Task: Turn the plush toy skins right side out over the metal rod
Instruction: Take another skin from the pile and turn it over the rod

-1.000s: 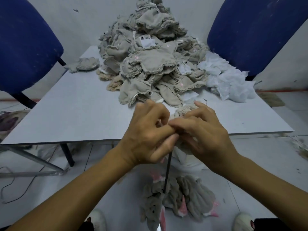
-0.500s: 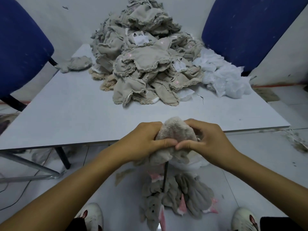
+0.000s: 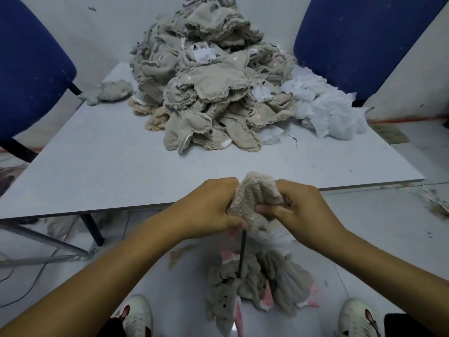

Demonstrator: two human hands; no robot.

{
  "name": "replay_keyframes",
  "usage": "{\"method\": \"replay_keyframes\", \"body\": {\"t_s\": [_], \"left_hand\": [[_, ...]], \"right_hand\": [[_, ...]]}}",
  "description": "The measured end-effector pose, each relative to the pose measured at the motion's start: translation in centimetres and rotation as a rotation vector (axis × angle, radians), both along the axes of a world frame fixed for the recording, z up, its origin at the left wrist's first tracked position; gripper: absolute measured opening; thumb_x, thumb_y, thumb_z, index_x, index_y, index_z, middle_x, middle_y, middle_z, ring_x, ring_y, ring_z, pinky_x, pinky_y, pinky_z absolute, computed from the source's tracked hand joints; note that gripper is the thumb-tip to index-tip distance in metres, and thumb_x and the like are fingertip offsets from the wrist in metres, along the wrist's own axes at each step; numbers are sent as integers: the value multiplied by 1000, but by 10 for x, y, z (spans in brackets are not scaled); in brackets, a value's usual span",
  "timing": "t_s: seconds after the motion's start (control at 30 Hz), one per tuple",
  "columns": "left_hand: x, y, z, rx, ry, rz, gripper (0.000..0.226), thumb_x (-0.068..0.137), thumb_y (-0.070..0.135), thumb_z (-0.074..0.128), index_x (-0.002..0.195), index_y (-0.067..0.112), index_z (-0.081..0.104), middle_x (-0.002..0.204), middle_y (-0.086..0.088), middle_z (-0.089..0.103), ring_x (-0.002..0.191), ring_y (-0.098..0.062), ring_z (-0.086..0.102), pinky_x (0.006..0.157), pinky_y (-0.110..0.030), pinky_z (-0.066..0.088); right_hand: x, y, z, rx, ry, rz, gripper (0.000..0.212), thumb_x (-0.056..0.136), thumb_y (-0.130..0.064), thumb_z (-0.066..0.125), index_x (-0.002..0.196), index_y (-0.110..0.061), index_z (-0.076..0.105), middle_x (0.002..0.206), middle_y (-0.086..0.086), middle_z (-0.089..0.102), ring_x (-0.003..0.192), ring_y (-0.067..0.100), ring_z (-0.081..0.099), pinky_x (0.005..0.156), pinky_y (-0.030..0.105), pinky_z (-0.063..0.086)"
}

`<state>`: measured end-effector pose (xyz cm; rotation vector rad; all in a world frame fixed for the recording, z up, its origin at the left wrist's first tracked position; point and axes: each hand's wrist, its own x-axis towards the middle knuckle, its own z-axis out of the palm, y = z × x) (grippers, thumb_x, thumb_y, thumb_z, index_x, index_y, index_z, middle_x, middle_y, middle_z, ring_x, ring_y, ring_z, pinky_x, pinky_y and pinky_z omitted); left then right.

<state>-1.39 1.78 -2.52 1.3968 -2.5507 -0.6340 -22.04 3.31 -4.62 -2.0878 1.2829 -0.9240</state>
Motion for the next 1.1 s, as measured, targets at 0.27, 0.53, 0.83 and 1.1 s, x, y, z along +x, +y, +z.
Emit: {"method": "replay_keyframes", "body": {"t_s": [0.27,0.53,0.83,1.1], "left_hand": [[-1,-2,40,-270,550,7,26,70,8,86,94,13,77,89,11,73,83,1,65,67,-14,44],[-9,0,22,-79,503,44,26,76,27,84,99,18,75,94,8,73,90,-8,66,82,-36,52],[-10,-2,7,-8,39,-12,83,76,70,31,112,2,63,110,-11,65,103,-26,60,87,-43,46],[-10,2,-7,-59,-245,87,53,90,65,41,109,21,63,109,2,64,102,-22,59,83,-41,48]], "right_hand": [[0,3,4,-152,-365,-81,8,85,-15,67,91,-11,68,88,1,69,82,17,65,70,34,53],[-5,5,-13,-23,-213,-92,27,86,-23,70,69,-27,50,67,-7,55,60,7,47,53,15,34],[-7,3,-8,-86,-77,-4,24,81,-20,80,101,-21,68,83,-28,64,85,-16,59,71,6,42],[4,5,-19,-149,22,-33,23,76,-15,86,78,-23,64,59,-30,46,64,-17,51,56,4,33]]}}
